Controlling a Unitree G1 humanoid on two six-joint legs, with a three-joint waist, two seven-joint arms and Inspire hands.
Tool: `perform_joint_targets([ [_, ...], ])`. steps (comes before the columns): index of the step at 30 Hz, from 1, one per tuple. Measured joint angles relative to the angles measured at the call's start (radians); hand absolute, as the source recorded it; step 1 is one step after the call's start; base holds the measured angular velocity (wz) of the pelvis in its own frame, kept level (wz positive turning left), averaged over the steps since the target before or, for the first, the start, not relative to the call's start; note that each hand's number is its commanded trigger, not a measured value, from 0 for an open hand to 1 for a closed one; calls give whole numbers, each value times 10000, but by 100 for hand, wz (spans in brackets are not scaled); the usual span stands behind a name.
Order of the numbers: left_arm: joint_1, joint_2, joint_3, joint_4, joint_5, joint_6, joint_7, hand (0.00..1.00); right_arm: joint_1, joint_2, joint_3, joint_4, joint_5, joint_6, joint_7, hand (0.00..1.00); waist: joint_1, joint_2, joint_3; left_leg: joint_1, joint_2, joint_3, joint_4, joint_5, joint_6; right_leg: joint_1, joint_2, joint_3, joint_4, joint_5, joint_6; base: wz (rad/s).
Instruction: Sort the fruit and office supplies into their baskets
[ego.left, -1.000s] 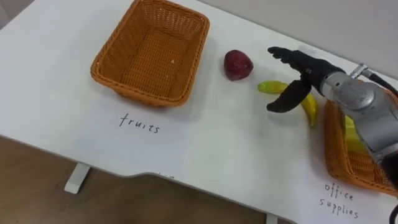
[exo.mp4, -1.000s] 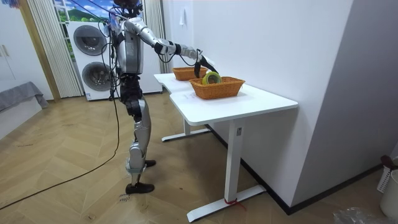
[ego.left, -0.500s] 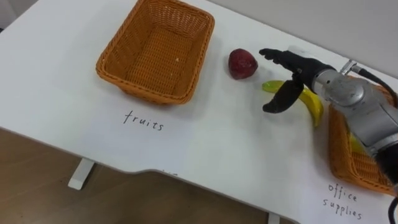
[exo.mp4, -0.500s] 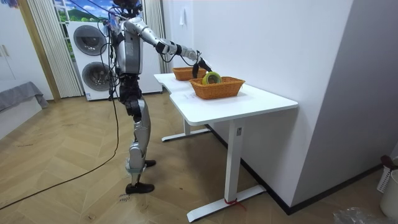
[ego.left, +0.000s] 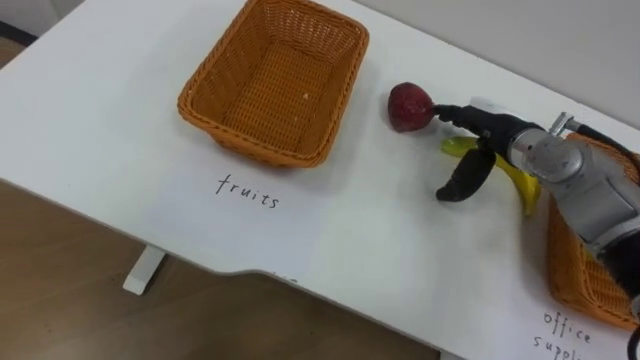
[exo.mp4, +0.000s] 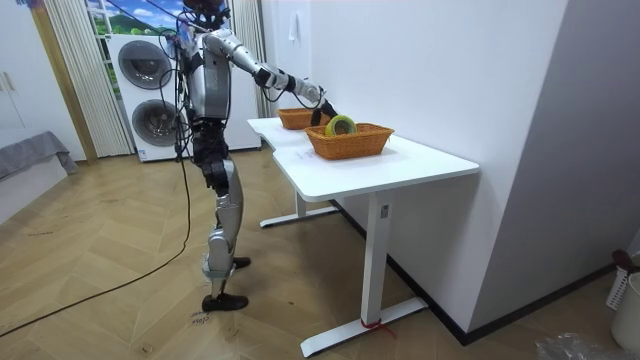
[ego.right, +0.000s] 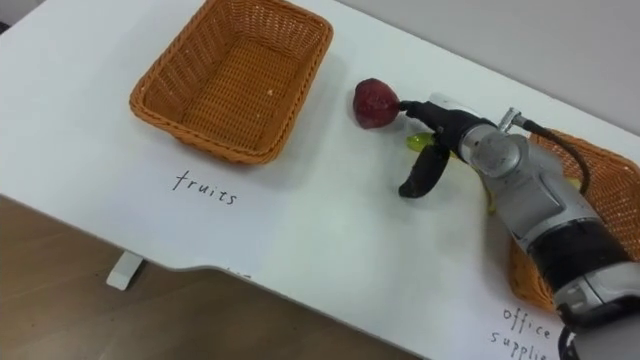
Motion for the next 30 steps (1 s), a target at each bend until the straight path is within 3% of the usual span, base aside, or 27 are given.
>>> perform_joint_targets([
  [6, 12, 6, 8, 9, 13, -9, -107, 0, -90, -107, -2, -4, 1, -24, 78, 0, -214, 2, 6, -152, -1, -14, 157, -1, 1, -32, 8, -68, -6, 0, 0, 4],
  [16, 67, 6, 9, -14, 43, -19, -211, 0, -108, -200, -95, 20, -2, -117, 277, 0, -233, 60, 27, -180, 0, -6, 163, 1, -2, -70, 11, -71, 8, 18, -29, -1],
  [22, 60, 5, 13, -9, 46, -10, -208, 0, -745, -207, -107, 763, -30, -116, 261, 0, -243, 58, 21, -192, 0, -6, 168, 1, -2, -70, 15, -75, 7, 18, -29, 0],
  [30, 49, 5, 11, -21, 62, -14, -214, 0, -778, -207, -107, 837, -39, -145, 223, 0, -234, 52, 16, -184, -2, -16, 173, 2, -3, -58, 14, -82, 5, 18, -29, 1],
])
